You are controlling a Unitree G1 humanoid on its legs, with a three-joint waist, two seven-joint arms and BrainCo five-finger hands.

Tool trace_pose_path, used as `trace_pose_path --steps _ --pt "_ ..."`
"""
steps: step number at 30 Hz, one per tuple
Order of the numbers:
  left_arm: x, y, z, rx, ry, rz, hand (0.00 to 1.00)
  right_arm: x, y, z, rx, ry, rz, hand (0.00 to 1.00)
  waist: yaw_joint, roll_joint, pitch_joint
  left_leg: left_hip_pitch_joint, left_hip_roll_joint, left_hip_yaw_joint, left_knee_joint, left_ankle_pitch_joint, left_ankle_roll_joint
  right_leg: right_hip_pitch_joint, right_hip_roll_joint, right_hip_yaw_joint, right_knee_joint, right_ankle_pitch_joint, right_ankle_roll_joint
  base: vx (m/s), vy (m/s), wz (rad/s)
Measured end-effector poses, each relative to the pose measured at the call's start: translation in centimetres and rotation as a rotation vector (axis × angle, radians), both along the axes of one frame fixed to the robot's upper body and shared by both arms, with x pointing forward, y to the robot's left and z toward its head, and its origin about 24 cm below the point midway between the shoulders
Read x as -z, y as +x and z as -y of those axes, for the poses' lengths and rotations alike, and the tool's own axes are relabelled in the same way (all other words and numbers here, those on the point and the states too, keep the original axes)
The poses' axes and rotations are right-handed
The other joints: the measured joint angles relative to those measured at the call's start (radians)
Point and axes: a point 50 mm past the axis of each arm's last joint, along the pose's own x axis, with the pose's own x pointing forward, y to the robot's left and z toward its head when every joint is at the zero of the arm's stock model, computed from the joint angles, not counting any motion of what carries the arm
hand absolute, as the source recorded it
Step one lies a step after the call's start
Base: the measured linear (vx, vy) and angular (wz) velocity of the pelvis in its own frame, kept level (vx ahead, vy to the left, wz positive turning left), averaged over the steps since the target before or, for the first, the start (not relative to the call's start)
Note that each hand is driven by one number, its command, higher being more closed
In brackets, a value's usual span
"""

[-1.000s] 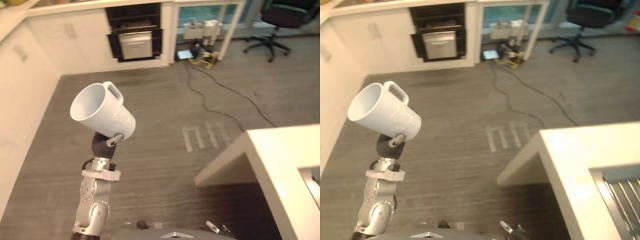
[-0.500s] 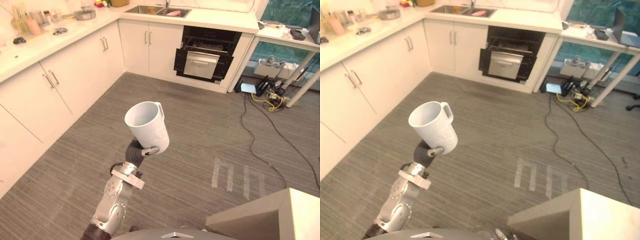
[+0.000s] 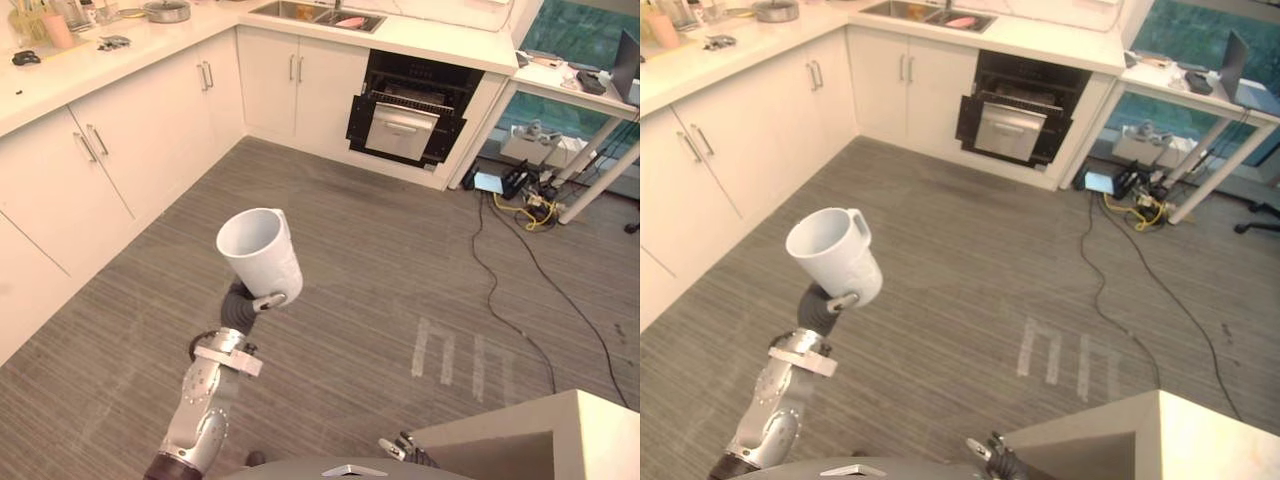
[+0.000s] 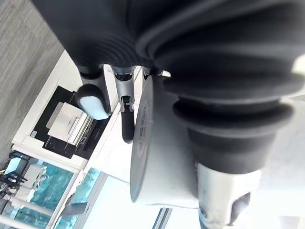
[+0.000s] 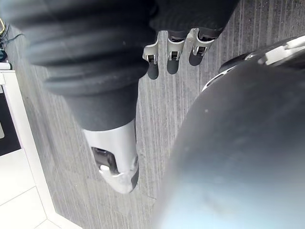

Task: Walk over to the sink, pick up the cup, carry it to the dishwasher, place the cup inside the dishwasher, then close the dishwasher door

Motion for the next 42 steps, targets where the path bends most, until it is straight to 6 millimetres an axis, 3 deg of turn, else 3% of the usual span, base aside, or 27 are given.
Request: trace_pose_path --steps 4,7,9,10,12,13,15,16,17,18,20,21,23,25,26,27,28,30,31,34,36,37,39,40,41,42 --pt "-0.1 0.0 -0.9 -0.08 -0.025 -0.004 1.0 -0.1 -0.1 -0.3 0.018 0.029 0.035 0.0 0.006 -0.001 0.008 0.023 0.002 0.003 0.001 -0.008 0.003 0.008 -0.002 0.003 0.037 -0.028 -0.007 -0.05 -0.017 -0.03" --pt "-0.5 -1.1 -1.4 -0.123 -0.061 0.004 1.0 -0.2 -0.3 -0.6 0.016 0.048 0.05 0.0 0.016 -0.001 0.005 -0.012 0.015 0.031 0.064 -0.063 -0.008 -0.037 -0.006 0.015 0.117 -0.08 -0.008 -0.04 -0.028 -0.06" --pt "-1.8 -1.7 -1.2 -0.138 -0.108 0.061 1.0 -0.5 0.2 -0.5 0.01 0.059 0.089 0.0 0.058 0.008 0.044 -0.185 0.096 0.062 0.49 -0.224 -0.06 -0.052 0.018 0.016 0.18 -0.114 -0.029 -0.04 -0.017 0.04" --pt "-2.0 -1.8 -0.9 -0.138 -0.127 0.071 1.0 -0.7 0.2 -0.1 0.018 0.05 0.103 0.0 0.057 0.028 0.059 -0.273 0.138 0.087 0.669 -0.232 -0.071 -0.05 0.029 -0.002 0.204 -0.132 -0.034 -0.06 -0.006 0.24" --pt "-2.1 -2.0 -0.9 -0.16 -0.152 0.073 1.0 -0.9 0.3 0.3 0.012 0.037 0.11 0.0 0.057 0.019 0.073 -0.356 0.192 0.114 0.847 -0.232 -0.105 -0.031 0.029 -0.012 0.223 -0.153 -0.036 -0.01 0.041 0.24" --pt "-2.1 -2.0 -1.2 -0.169 -0.159 0.077 1.0 -1.1 0.5 1.2 0.022 0.017 0.119 0.0 0.062 0.048 0.082 -0.37 0.206 0.119 0.813 -0.28 -0.073 -0.005 0.018 -0.014 0.224 -0.168 -0.023 0.06 0.113 0.08" --pt "-2.2 -2.0 -1.9 -0.182 -0.155 0.092 1.0 -1.4 1.2 2.2 0.028 -0.009 0.141 0.0 0.054 0.052 0.085 -0.365 0.18 0.109 0.627 -0.266 -0.07 0.005 -0.019 -0.006 0.222 -0.186 0.006 0.12 0.214 0.0" --pt "-2.2 -2.0 -2.2 -0.192 -0.153 0.094 1.0 -1.6 1.5 2.9 0.026 -0.032 0.155 0.0 0.053 0.055 0.089 -0.35 0.151 0.092 0.501 -0.172 -0.064 0.016 -0.046 0.013 0.198 -0.198 0.026 0.16 0.296 -0.11" --pt "-2.1 -2.0 -2.3 -0.199 -0.152 0.09 1.0 -1.6 1.4 3.1 0.03 -0.039 0.151 0.0 0.057 0.054 0.087 -0.324 0.125 0.093 0.465 -0.14 -0.054 0.029 -0.058 0.025 0.167 -0.199 0.03 0.23 0.275 -0.24" --pt "-2.0 -1.8 -2.6 -0.218 -0.157 0.092 1.0 -1.6 1.6 3.1 0.042 -0.036 0.157 0.0 0.068 0.07 0.097 -0.311 0.109 0.092 0.474 -0.162 -0.052 0.041 -0.042 0.034 0.21 -0.198 0.048 0.27 0.191 -0.28" --pt "-2.0 -1.8 -3.5 -0.256 -0.143 0.096 1.0 -1.4 1.8 2.6 0.05 -0.024 0.161 0.0 0.087 0.054 0.102 -0.336 0.081 0.067 0.57 -0.233 -0.022 0.04 -0.032 0.053 0.274 -0.228 0.027 0.29 0.123 -0.41" --pt "-1.9 -1.8 -3.8 -0.256 -0.137 0.096 1.0 -1.4 1.9 2.7 0.063 -0.026 0.157 0.0 0.098 0.05 0.101 -0.347 0.063 0.057 0.636 -0.28 0.034 0.038 -0.044 0.082 0.312 -0.265 0.046 0.21 0.109 -0.34" --pt "-2.0 -1.8 -3.7 -0.215 -0.107 0.105 1.0 -1.1 1.2 2.6 0.097 -0.011 0.138 0.0 0.087 0.031 0.086 -0.338 0.033 0.063 0.682 -0.336 0.05 0.011 -0.078 0.099 0.405 -0.294 0.077 0.27 0.205 -0.03" --pt "-2.0 -1.7 -3.2 -0.167 -0.1 0.109 1.0 -0.7 -0.5 2.7 0.143 -0.006 0.091 0.0 0.093 0.026 0.035 -0.319 0.01 0.087 0.654 -0.359 0.065 -0.027 -0.108 0.112 0.492 -0.281 0.099 0.35 0.175 -0.08" --pt "-2.3 -1.4 -3.0 -0.149 -0.099 0.116 1.0 -0.6 -0.7 2.5 0.158 0.003 0.087 0.0 0.093 0.021 0.035 -0.272 0.002 0.108 0.62 -0.372 0.079 -0.097 -0.125 0.107 0.721 -0.238 0.121 0.4 0.11 -0.34" --pt "-2.2 -1.3 -2.9 -0.124 -0.081 0.104 1.0 -0.5 -0.9 2.1 0.188 0.017 0.088 0.0 0.088 0.009 0.041 -0.199 -0.026 0.117 0.56 -0.38 0.093 -0.147 -0.136 0.09 0.902 -0.137 0.11 0.4 0.103 -0.42" --pt "-2.1 -1.4 -2.7 -0.104 -0.074 0.098 1.0 -0.4 -1.2 1.9 0.2 0.021 0.085 0.0 0.088 0.003 0.04 -0.157 -0.037 0.116 0.526 -0.389 0.115 -0.16 -0.12 0.086 0.956 -0.102 0.095 0.38 0.094 -0.51" --pt "-2.1 -1.3 -1.3 -0.045 -0.074 0.085 1.0 -0.4 -1.5 1.4 0.21 0.039 0.089 0.0 0.065 0.019 0.041 -0.047 -0.036 0.104 0.426 -0.385 0.124 -0.241 -0.024 0.05 1.06 -0.152 0.033 0.38 0.043 -0.23" --pt "-2.4 -1.0 0.0 0.005 -0.087 0.087 1.0 -0.3 -2.0 1.3 0.221 0.041 0.087 0.0 0.035 0.028 0.041 0.015 -0.028 0.082 0.363 -0.386 0.121 -0.324 0.008 -0.02 1.059 -0.22 -0.011 0.39 -0.014 0.17" --pt "-3.4 -0.2 1.6 0.074 -0.098 0.126 1.0 -0.6 -2.4 1.0 0.24 0.035 0.113 0.0 0.008 0.04 0.042 0.094 0.012 0.055 0.314 -0.401 0.084 -0.476 0.023 -0.065 0.92 -0.267 -0.055 0.47 -0.044 0.44" --pt "-4.0 0.4 2.1 0.1 -0.107 0.152 1.0 -0.9 -2.2 1.0 0.267 0.03 0.144 0.0 -0.017 0.064 0.044 0.154 0.078 0.01 0.315 -0.431 0.012 -0.552 0.04 -0.042 0.685 -0.2 -0.049 0.67 -0.139 0.78" --pt "-4.1 0.4 2.3 0.113 -0.113 0.16 1.0 -1.0 -2.3 1.0 0.281 0.027 0.149 0.0 -0.02 0.069 0.042 0.212 0.109 -0.006 0.316 -0.445 0.004 -0.577 0.044 -0.002 0.507 -0.107 -0.038 0.52 -0.131 0.62" --pt "-4.1 0.3 2.4 0.117 -0.12 0.164 1.0 -0.9 -2.9 0.9 0.278 0.026 0.135 0.0 -0.02 0.064 0.04 0.253 0.124 -0.025 0.322 -0.468 -0.013 -0.574 0.044 0.047 0.357 -0.042 -0.033 0.66 -0.206 0.51" --pt "-3.8 0.2 2.4 0.116 -0.133 0.151 1.0 -0.9 -2.9 0.9 0.266 0.025 0.135 0.0 -0.021 0.063 0.029 0.281 0.155 -0.042 0.361 -0.499 -0.039 -0.571 0.05 0.069 0.34 0.115 -0.023 0.78 -0.258 0.5" --pt "-3.6 0.2 2.4 0.116 -0.133 0.145 1.0 -1.0 -2.8 1.1 0.259 0.02 0.137 0.0 -0.022 0.077 0.031 0.284 0.172 -0.051 0.384 -0.499 -0.043 -0.576 0.052 0.057 0.39 0.146 -0.041 0.77 -0.271 0.58" --pt "-3.6 0.1 3.0 0.132 -0.149 0.143 1.0 -1.2 -2.5 2.0 0.239 0.004 0.152 0.0 -0.028 0.111 0.042 0.285 0.202 -0.071 0.429 -0.461 -0.036 -0.601 0.06 0.026 0.52 0.057 -0.047 0.78 -0.283 0.38"
